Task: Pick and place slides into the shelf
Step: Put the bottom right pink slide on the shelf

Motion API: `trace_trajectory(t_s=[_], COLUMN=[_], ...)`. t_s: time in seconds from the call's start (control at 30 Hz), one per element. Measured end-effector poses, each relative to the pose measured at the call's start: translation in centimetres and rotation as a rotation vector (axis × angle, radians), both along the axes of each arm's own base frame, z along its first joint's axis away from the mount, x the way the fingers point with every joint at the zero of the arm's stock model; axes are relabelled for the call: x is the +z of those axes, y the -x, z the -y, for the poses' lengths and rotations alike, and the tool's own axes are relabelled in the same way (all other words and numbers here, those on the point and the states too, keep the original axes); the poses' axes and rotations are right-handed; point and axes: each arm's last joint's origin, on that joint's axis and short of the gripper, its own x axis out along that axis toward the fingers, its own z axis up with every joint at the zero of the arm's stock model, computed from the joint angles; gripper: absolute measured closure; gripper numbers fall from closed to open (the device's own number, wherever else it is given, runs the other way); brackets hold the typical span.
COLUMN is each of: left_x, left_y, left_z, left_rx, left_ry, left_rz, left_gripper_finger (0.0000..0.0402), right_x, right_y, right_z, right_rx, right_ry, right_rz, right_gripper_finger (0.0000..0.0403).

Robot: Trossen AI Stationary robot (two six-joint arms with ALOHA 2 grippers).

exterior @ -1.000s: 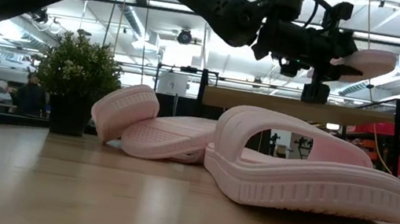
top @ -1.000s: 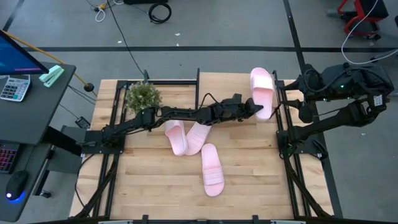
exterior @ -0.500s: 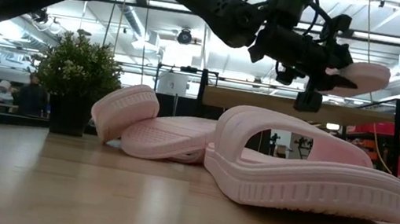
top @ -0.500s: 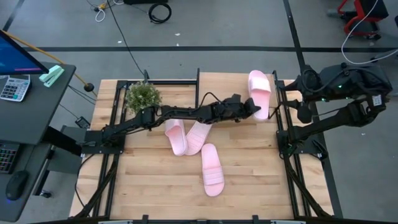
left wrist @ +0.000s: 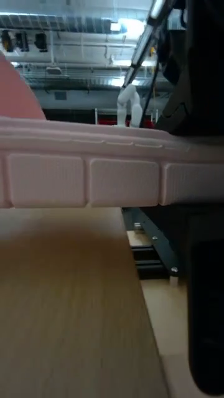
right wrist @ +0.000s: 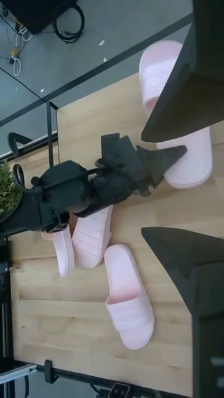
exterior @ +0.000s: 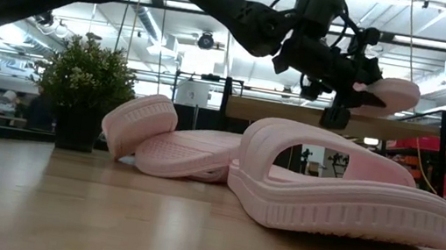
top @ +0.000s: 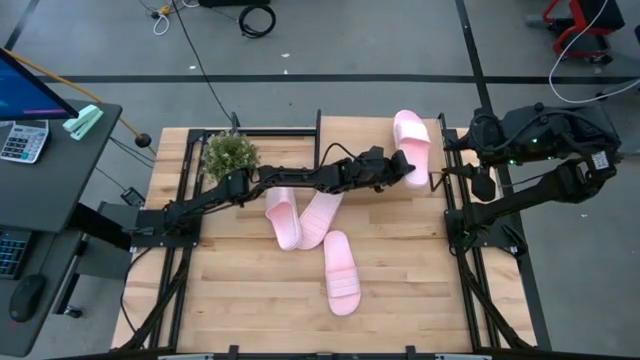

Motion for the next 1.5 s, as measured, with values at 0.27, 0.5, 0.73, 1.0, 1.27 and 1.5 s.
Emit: trace_trajectory(t_s=[0.27,0.5,0.73,1.0,1.27,1.5], left_x=[-0.09,-0.06,0.08,0.02,-0.24,-0.91], left_y=[0.12,0.10,0.11,0.12,0.14,0.26], left_z=[-0.66,-0.62,-0.60,-0.76,-0.61,-0.41], left_rx=[-0.007,-0.016,-0.014,-0.099,-0.130,-0.171], left_ry=[0.010,0.003,0.021,0.069,0.079,0.079], left_rz=[-0.007,-0.006,0.006,0.011,-0.016,-0.090], left_gripper_finger=[0.0294,0.0272,0.0190,0.0125,0.0109,0.0108], right_x=[0.00,-0.01,-0.01,0.00,-0.01,-0.01], right_y=[-0.01,-0.03,-0.03,-0.02,-0.02,-0.02], right_z=[0.00,0.00,0.00,-0.01,-0.02,-0.03], right_rx=[-0.001,-0.003,-0.002,-0.001,0.002,0.005], right_ry=[-0.001,-0.003,-0.004,-0.005,-0.008,-0.011], right_rz=[0.000,0.000,0.000,0.000,0.000,0.000], right_gripper_finger=[0.0161,0.0161,0.0161,0.0161,0.0161,0.0161])
